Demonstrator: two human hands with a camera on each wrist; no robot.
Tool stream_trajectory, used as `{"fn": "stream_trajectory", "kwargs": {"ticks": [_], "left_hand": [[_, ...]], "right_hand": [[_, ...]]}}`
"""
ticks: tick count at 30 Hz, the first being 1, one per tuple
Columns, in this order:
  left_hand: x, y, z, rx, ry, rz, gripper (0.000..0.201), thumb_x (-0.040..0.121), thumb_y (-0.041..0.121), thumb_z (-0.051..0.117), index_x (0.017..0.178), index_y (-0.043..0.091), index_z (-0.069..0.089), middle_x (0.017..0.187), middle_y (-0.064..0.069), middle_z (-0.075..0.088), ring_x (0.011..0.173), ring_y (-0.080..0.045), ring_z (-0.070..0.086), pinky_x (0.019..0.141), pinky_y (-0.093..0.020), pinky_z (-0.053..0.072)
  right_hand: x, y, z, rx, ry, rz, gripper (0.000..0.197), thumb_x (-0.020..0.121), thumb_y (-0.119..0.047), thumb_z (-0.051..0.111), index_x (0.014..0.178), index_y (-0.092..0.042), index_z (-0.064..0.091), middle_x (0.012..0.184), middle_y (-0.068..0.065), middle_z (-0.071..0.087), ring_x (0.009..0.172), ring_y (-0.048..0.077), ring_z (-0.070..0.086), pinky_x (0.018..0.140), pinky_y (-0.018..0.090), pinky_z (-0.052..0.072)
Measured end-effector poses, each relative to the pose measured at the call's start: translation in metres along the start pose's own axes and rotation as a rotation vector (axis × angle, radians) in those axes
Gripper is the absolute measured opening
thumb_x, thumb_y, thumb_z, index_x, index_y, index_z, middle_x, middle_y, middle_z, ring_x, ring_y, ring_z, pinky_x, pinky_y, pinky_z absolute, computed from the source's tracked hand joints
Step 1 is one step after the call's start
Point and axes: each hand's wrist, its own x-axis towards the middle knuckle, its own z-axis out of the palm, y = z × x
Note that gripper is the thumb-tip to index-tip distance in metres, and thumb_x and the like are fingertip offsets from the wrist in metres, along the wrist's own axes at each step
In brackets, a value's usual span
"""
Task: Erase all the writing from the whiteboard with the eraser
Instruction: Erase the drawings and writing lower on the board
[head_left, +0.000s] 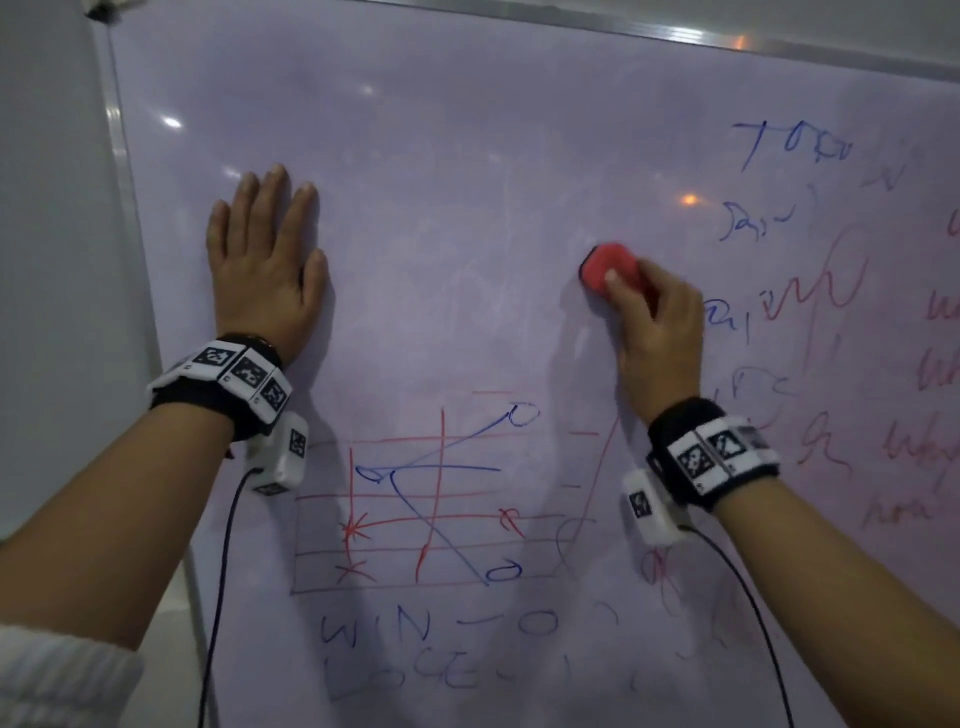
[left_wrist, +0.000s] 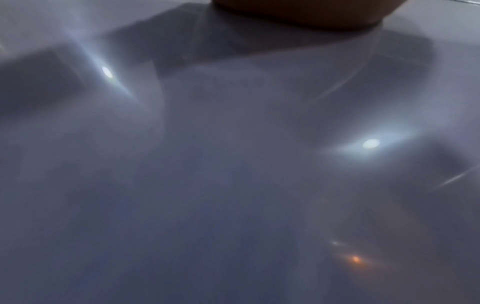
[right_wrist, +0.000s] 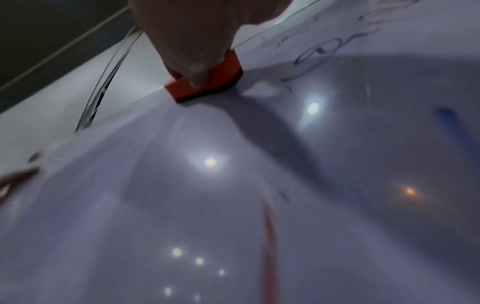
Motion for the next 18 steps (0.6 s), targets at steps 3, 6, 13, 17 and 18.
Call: {"fn": "stream_trajectory", "kwargs": {"ticks": [3,6,13,17,18], "left_hand": [[-0.001,0.000,0.002,0.012,0.012,0.002,0.053,0.094,0.028,0.034,0.145,0.013,0.032,0.152,-0.015,0.029,0.140,-0.028,0.017,0.114,-0.023,-0.012],[-0.002,0.000,0.002,0.023,-0.005,-0.006,0.054,0.095,0.030,0.032,0.146,0.013,0.030,0.153,-0.015,0.026,0.141,-0.029,0.018,0.114,-0.023,-0.013],[-0.002,0.003,-0.002,0.031,-0.041,-0.013,0.054,0.096,0.031,0.030,0.147,0.014,0.029,0.154,-0.015,0.024,0.140,-0.019,0.012,0.113,-0.021,-0.016],[0.000,0.004,-0.002,0.035,-0.054,-0.025,0.054,0.096,0.031,0.029,0.147,0.013,0.028,0.154,-0.015,0.023,0.142,-0.026,0.015,0.113,-0.021,-0.016],[0.000,0.004,-0.002,0.038,-0.052,-0.028,0.054,0.096,0.030,0.030,0.147,0.013,0.028,0.154,-0.015,0.023,0.142,-0.029,0.016,0.113,-0.021,-0.016]], "right_hand": [[-0.115,-0.002,0.008,0.007,-0.294,-0.192,0.036,0.097,-0.050,0.035,0.104,-0.024,0.059,0.108,0.011,0.059,0.094,0.021,0.053,0.085,0.044,0.046],[-0.197,0.025,-0.002,-0.115,-0.428,-0.704,0.023,0.099,-0.017,0.032,0.114,-0.021,0.049,0.117,0.009,0.045,0.103,0.026,0.046,0.082,0.038,0.043],[-0.049,0.029,-0.013,-0.117,-0.189,-0.166,0.049,0.086,-0.064,0.039,0.106,-0.026,0.061,0.105,0.005,0.062,0.100,0.026,0.056,0.092,0.041,0.045],[-0.057,0.011,-0.007,-0.086,-0.100,0.098,0.058,0.082,-0.067,0.039,0.107,-0.020,0.061,0.107,0.006,0.061,0.101,0.023,0.055,0.092,0.034,0.043],[-0.089,0.010,-0.001,-0.018,-0.148,0.055,0.046,0.088,-0.058,0.043,0.111,-0.021,0.058,0.112,0.007,0.056,0.103,0.025,0.051,0.093,0.036,0.041]]}}
